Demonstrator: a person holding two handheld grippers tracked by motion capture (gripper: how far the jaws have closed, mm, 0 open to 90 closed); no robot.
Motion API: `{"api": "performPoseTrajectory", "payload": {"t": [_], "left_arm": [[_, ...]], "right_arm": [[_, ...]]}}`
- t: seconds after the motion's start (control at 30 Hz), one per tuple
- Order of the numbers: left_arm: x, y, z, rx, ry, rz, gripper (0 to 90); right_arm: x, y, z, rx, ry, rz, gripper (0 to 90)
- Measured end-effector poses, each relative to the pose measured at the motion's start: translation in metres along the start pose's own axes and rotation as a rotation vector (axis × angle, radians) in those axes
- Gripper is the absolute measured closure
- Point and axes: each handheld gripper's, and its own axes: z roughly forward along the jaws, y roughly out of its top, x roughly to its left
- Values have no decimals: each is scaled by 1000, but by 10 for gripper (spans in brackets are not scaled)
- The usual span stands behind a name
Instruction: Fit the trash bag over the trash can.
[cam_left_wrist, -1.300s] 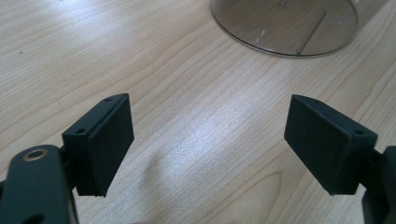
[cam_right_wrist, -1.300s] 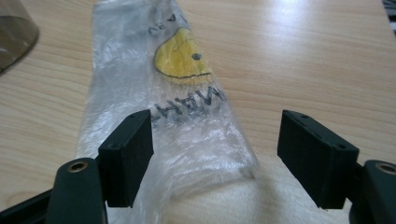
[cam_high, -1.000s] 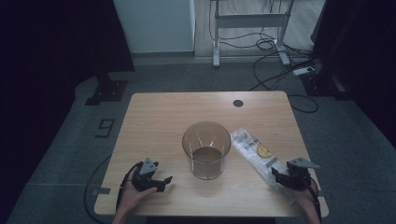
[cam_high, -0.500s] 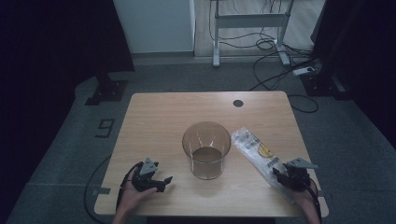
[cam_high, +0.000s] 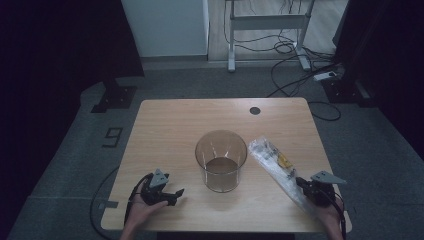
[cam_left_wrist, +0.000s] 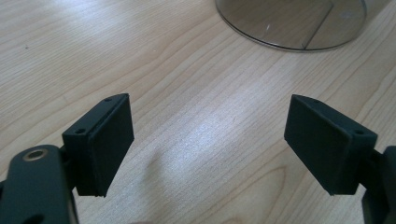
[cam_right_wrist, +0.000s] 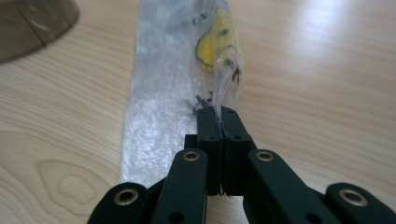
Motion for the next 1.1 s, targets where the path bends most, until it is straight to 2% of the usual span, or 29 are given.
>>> {"api": "performPoseTrajectory", "payload": {"t": [0.07,0.1,0.17,0.23,0.37,0.5,0.63,0.87,1.1], "left_arm": [[0,0,-1,-2,1,2,159],[-1,2,-2,-8,2,4,159],[-2,2,-3,-14,3,5,160],[-3,3,-4,-26,3,4,161],[-3,4,-5,-28,-5,-7,170],[-2,4,-6,-30,-9,-15,181],[-2,6,-10,-54,-23,-34,187],[-3,8,-16,-82,-29,-43,193],[-3,11,-22,-110,-35,-55,197]], "right_arm": [[0,1,-3,-18,7,0,885],[-1,3,-9,-59,29,7,886],[-1,5,-14,-96,51,23,887],[1,8,-19,-125,64,13,887],[1,12,-27,-161,79,12,888],[1,16,-36,-211,108,40,890],[4,20,-45,-249,119,34,891],[9,29,-60,-300,129,14,891],[23,41,-76,-337,151,-17,892]]}}
